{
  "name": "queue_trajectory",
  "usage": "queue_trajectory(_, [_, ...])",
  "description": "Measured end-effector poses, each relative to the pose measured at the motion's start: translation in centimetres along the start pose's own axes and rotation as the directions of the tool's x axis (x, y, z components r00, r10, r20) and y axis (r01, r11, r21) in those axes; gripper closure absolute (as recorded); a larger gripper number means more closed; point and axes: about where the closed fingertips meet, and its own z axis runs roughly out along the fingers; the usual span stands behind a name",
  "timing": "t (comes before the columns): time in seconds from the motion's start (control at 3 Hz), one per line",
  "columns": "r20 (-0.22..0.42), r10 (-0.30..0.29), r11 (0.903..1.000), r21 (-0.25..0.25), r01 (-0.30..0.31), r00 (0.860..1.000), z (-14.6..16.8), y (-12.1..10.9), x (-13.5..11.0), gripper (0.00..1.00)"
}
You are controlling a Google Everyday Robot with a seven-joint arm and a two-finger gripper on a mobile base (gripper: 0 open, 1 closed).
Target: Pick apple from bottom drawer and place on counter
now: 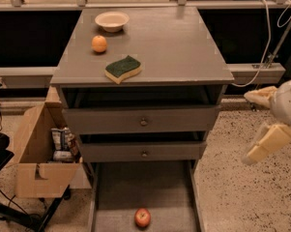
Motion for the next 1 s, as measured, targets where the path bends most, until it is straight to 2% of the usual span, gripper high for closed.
queue_trajectory(0.33, [0.226,0.029,0.9985,-0.053,-0.017,0.974,6.1,1.2,1.3,0.0])
queue_trajectory(0.67, [0.438,0.041,0.9966,-0.083,-0.005,0.898,10.6,2.4,1.3,0.0])
queue_trajectory(1.0, [0.577,0.007,0.9937,-0.095,0.059,0.816,14.9,3.8,1.3,0.0])
